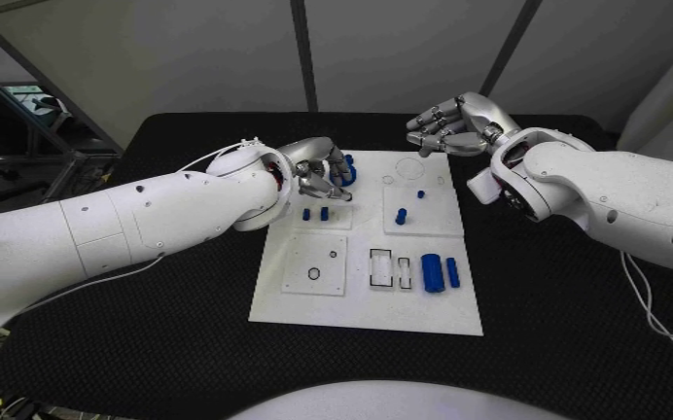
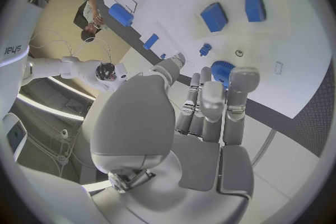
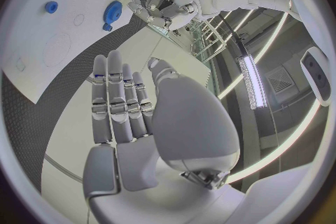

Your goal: Assemble the parts on the task board

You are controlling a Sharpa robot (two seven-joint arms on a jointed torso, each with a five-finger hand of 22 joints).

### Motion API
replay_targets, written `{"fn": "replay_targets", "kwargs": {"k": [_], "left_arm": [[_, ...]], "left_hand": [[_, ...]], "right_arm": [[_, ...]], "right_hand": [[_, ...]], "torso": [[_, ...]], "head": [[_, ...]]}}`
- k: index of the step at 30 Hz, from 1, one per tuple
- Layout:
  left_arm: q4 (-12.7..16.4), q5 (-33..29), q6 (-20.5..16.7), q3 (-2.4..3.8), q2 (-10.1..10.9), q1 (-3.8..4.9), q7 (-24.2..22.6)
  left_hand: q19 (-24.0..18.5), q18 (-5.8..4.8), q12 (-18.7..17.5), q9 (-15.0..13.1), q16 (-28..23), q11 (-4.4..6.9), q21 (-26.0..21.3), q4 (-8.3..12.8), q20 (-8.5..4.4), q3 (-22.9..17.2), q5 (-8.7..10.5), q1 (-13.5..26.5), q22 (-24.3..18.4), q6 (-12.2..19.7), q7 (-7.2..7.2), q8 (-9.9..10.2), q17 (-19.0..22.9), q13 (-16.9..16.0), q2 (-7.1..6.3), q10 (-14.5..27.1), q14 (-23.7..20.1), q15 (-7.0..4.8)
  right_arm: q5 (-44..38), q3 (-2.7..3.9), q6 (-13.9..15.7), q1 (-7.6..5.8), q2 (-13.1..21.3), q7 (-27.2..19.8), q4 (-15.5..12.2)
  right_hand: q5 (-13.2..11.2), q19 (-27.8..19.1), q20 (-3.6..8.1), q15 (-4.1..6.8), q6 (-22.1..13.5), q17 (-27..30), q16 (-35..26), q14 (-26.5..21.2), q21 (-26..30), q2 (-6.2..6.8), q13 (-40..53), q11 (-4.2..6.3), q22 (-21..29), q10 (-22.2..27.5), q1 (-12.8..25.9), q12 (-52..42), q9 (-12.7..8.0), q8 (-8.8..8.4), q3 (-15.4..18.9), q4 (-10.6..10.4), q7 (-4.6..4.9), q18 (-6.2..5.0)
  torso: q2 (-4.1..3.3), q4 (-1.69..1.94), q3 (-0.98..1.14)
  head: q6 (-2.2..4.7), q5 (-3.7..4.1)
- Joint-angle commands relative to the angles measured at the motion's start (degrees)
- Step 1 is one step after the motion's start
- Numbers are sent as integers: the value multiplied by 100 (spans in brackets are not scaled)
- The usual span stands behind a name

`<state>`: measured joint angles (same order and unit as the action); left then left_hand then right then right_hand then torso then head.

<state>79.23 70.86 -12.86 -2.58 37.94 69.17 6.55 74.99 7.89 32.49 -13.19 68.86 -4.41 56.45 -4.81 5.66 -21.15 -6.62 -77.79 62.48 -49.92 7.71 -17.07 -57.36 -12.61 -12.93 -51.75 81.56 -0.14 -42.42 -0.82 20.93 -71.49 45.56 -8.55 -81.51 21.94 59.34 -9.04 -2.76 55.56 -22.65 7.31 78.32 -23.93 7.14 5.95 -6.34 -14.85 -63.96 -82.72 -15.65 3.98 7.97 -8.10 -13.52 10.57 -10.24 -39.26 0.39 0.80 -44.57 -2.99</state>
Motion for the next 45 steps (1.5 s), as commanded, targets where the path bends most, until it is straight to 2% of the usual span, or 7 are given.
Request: {"fn": "replay_targets", "kwargs": {"k": [1,9,20,30,38,45], "left_arm": [[-93,604,53,-11,-65,-5,-148],[-286,903,122,-40,-245,-18,-111],[-486,1015,278,-47,-418,-21,-18],[-561,1024,534,-50,-531,-28,153],[-610,1025,687,-52,-576,-41,234],[-696,1024,768,-53,-621,-46,254]], "left_hand": [[150,-98,-60,76,159,13,247,10,-11,117,14,-9,205,-92,-7,57,-115,72,60,-52,89,-14],[276,-136,-193,195,265,3,455,101,-21,111,-4,-201,393,-220,-26,137,-125,226,167,-53,146,-9],[399,-181,-262,278,337,33,690,182,-38,-56,-11,-340,603,-386,-39,171,-125,343,267,-240,193,-34],[522,-240,-283,323,335,57,966,203,-58,-123,-4,-331,836,-445,-42,203,-58,390,261,-364,205,-55],[527,-243,-340,352,331,44,977,201,-61,-138,-4,-296,853,-461,-37,229,-17,431,241,-342,207,-50],[527,-245,-375,376,338,51,990,231,-61,-220,-13,-330,875,-525,-46,235,9,469,282,-387,209,-54]], "right_arm": [[-4,3,-47,-9,-12,-58,-8],[-4,3,-41,-9,-22,-53,-11],[-4,3,-43,-9,-37,-47,-14],[-4,3,-58,-9,-64,-46,-6],[-4,3,-68,-9,-85,-35,2],[-4,3,-73,-9,-93,-30,2]], "right_hand": [[32,30,-1,10,23,8,-23,13,26,-32,-12,-19,9,38,-11,35,-2,15,-14,27,15,-21],[58,33,-1,8,19,8,-35,15,33,-28,-22,-20,13,38,-13,39,-4,13,-23,31,18,-21],[85,36,-1,7,15,8,-47,17,39,-26,-33,-22,18,38,-14,43,-6,11,-33,33,20,-20],[96,38,-2,7,15,8,-51,19,42,-27,-37,-23,19,37,-13,44,-6,11,-37,32,21,-20],[96,38,-2,7,15,8,-51,19,42,-27,-37,-23,19,37,-13,44,-6,11,-37,32,21,-20],[96,38,-2,7,15,8,-51,19,42,-27,-37,-23,19,37,-13,44,-6,11,-37,32,21,-20]], "torso": [[5,2,1],[6,2,0],[1,6,0],[1,7,-1],[5,12,-7],[5,9,-1]], "head": [[2,3],[10,16],[11,26],[15,36],[13,50],[8,45]]}}
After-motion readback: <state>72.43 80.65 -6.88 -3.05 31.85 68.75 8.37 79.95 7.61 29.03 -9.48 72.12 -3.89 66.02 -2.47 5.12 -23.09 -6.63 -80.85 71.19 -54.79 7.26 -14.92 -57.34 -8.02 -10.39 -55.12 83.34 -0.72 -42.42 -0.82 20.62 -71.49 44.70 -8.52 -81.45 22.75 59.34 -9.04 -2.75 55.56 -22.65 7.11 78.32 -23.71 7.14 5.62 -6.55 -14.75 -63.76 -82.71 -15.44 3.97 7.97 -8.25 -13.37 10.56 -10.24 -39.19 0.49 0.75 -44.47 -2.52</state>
